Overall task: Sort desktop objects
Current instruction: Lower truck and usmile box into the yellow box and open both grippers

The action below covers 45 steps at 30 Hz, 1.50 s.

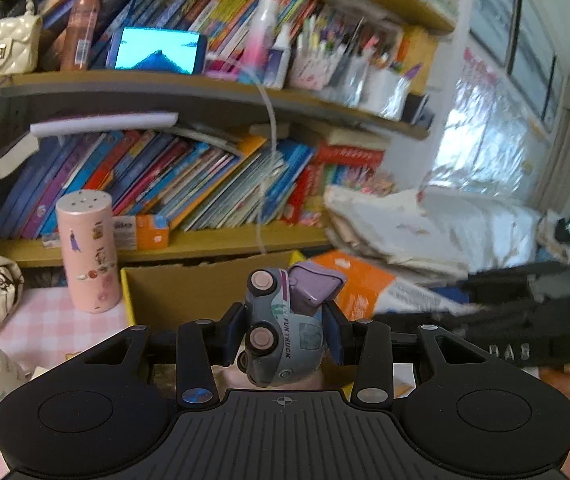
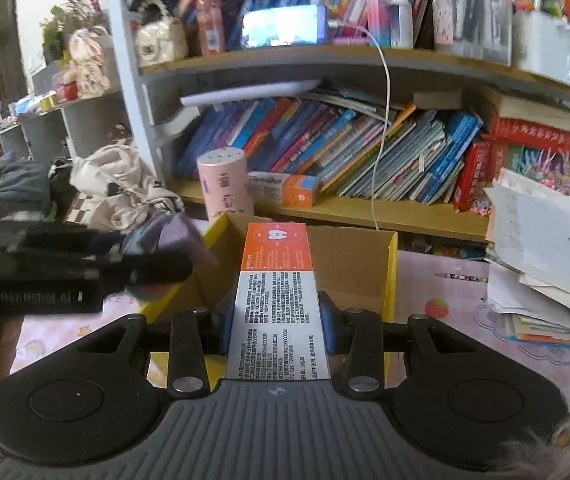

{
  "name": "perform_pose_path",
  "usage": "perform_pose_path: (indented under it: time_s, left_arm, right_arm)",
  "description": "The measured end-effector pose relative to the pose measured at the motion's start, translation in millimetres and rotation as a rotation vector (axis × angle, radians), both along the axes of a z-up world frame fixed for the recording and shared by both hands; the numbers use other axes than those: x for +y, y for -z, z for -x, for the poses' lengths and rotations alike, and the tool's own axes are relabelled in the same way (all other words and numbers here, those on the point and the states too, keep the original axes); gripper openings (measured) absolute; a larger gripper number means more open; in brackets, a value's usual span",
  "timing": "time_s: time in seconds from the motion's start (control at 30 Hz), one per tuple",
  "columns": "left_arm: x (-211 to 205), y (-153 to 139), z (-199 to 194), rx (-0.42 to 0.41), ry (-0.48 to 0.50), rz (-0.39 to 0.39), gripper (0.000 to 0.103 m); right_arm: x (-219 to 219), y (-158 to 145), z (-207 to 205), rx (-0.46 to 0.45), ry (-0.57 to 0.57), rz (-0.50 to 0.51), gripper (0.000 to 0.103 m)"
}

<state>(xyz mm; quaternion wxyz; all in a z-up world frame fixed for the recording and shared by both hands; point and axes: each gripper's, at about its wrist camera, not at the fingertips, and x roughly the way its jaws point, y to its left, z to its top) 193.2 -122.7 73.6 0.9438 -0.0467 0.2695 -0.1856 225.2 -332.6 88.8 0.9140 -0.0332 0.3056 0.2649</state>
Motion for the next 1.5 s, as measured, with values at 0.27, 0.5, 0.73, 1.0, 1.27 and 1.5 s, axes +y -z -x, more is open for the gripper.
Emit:
perform_pose_path:
  time_s: [0.27, 0.5, 0.73, 1.0, 1.27, 1.5]
  left_arm:
    - [-13, 40, -42, 0.092, -0.004, -0.115, 0.04]
    - [-13, 66, -65, 0.156, -0.025, -0.17, 0.04]
    - [-15, 81, -77, 0.194, -0.029, -0.204, 0.04]
    - [-16, 75, -70, 0.121, -0.06, -0.229, 0.065]
    - [-16, 51, -47, 0.037, -0.094, -0.23, 0.084]
    - [-6, 29, -10, -0.024, -0.138, -0.194, 0.091]
  right_arm:
    - [21, 51, -73, 0.079, -0.005, 0.079, 0.037]
    - [37, 77, -115, 0.126, -0.021, 0.124, 0.037]
    - [48, 86, -135, 0.149, -0.025, 0.149, 0.037]
    - [52, 75, -131, 0.095, -0.018, 0.135, 0.08]
    - [47, 48, -108, 0.026, 0.005, 0.109, 0.091]
    - [38, 31, -75, 0.01, 0.02, 0.042, 0.092]
